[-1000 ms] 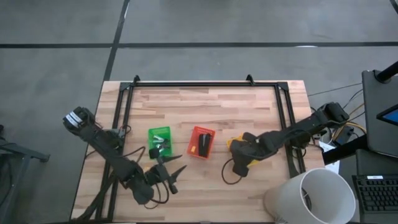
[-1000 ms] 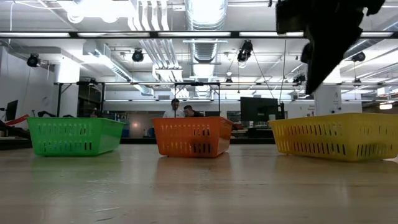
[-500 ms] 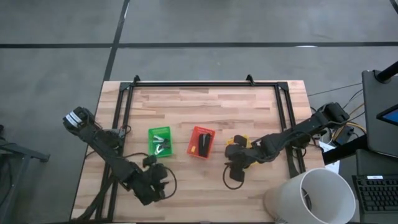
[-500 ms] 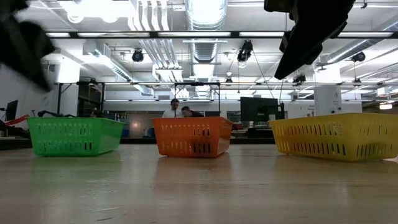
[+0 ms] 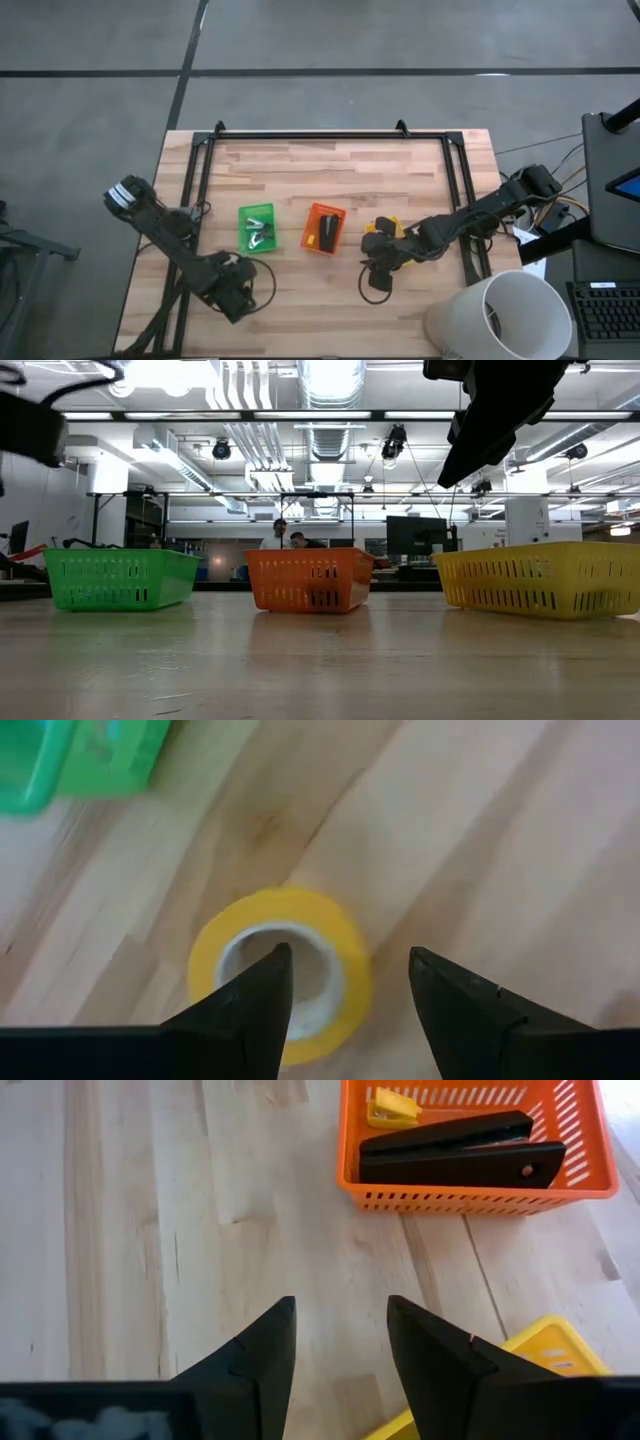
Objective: Pick and place Stapler, Stapler remover, tape
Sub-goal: Put the yellow tape into the yellow bin
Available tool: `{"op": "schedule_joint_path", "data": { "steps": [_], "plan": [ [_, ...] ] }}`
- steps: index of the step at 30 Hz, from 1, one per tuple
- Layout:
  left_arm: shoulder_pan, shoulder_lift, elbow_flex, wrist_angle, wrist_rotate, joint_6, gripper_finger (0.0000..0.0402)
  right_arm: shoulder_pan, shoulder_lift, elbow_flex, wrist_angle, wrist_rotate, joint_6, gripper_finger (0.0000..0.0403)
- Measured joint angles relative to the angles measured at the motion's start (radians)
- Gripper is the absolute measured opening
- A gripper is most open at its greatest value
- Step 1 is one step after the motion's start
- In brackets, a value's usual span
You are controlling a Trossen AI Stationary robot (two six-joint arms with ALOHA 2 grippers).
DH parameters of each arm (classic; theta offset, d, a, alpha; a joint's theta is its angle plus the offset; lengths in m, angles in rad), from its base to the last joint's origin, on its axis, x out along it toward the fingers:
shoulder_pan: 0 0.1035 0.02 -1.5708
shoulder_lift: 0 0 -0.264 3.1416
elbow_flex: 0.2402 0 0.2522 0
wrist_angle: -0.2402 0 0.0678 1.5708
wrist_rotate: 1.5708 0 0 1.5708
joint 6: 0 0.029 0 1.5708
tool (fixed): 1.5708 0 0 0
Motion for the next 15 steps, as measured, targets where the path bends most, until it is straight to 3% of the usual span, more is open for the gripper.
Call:
{"op": "schedule_joint_path", "data": {
  "steps": [10, 15],
  "plan": [
    [0.000, 0.010, -0.061, 0.026, 0.014, -0.041, 0.0200, 0.000, 0.000, -0.001, 0.002, 0.000, 0.000, 0.0142],
    [0.000, 0.010, -0.063, 0.085, -0.006, -0.005, 0.0160, 0.000, 0.000, -0.001, 0.009, 0.005, 0.000, 0.0137]
  ]
}}
